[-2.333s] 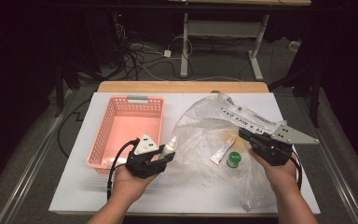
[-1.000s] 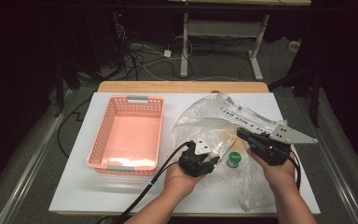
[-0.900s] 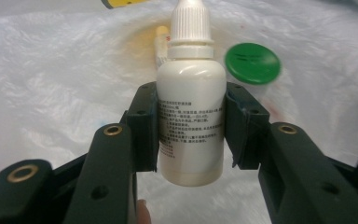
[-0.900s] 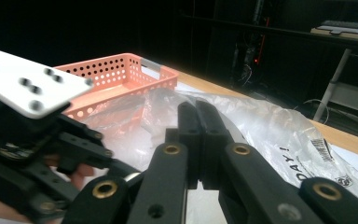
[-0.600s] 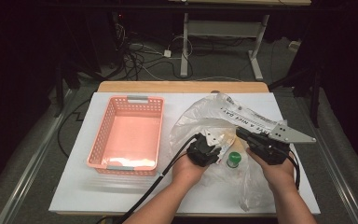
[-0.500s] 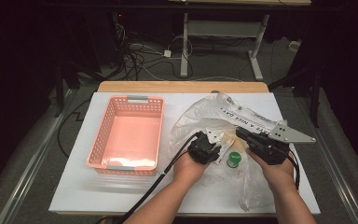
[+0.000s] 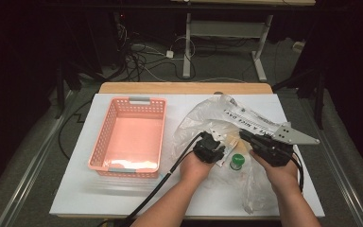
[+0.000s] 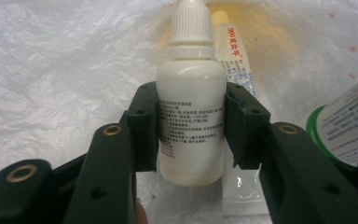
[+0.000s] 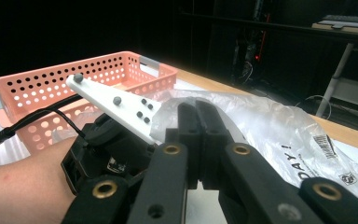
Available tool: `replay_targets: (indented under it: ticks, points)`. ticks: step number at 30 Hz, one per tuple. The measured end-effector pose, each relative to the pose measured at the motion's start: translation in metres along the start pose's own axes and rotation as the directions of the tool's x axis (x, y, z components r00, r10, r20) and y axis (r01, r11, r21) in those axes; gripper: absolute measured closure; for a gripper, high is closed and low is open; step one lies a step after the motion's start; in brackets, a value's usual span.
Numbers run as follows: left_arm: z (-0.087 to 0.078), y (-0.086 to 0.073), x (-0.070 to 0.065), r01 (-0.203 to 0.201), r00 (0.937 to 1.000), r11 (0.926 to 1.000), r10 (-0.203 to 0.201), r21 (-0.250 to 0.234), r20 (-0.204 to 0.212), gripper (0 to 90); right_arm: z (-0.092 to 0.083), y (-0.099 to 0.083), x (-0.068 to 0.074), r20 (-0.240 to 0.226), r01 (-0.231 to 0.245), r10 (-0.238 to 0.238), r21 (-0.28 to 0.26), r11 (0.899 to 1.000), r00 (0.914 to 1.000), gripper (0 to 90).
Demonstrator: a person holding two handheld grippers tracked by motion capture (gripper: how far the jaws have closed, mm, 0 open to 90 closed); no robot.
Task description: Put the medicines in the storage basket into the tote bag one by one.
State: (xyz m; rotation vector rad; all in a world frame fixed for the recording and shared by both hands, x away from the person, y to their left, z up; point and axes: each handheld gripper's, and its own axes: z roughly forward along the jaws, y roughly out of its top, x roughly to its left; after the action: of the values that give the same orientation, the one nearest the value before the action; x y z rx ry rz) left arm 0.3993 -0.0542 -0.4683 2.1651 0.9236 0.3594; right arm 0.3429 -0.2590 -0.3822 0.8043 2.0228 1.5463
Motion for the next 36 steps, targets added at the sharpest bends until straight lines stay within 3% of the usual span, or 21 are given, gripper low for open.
replay_targets:
  ticks: [7,10,19,26,30,36]
  points:
    - [0.002,0.0,-0.001,0.006,0.9997,0.9998,-0.006,-0.02,0.024,55.9,0.0,0.0,0.0,0.002,0.002,-0.002,0.0,1.0,1.0,90.0]
    - [-0.001,0.0,-0.004,-0.015,0.9994,0.9992,0.016,-0.036,0.029,48.0,0.001,-0.001,-0.001,0.0,-0.003,0.003,0.002,1.0,1.0,90.0]
    - [-0.023,-0.003,-0.019,-0.075,0.9956,0.9943,0.079,-0.076,0.051,37.3,0.001,-0.002,-0.001,0.003,0.002,-0.002,0.007,1.0,1.0,90.0]
    - [-0.049,-0.027,-0.029,-0.097,0.9872,0.9868,0.112,-0.13,0.114,32.2,-0.001,-0.001,0.0,0.007,0.008,-0.008,0.004,1.0,0.9999,90.0]
    - [-0.065,-0.046,-0.031,-0.104,0.9816,0.9875,0.121,-0.118,0.148,28.0,-0.002,0.0,0.0,0.01,0.008,-0.008,0.0,1.0,0.9999,90.0]
    - [-0.086,-0.071,-0.028,-0.124,0.9794,0.9888,0.136,-0.082,0.149,25.0,-0.003,0.0,0.002,0.008,0.009,-0.009,0.003,1.0,0.9999,90.0]
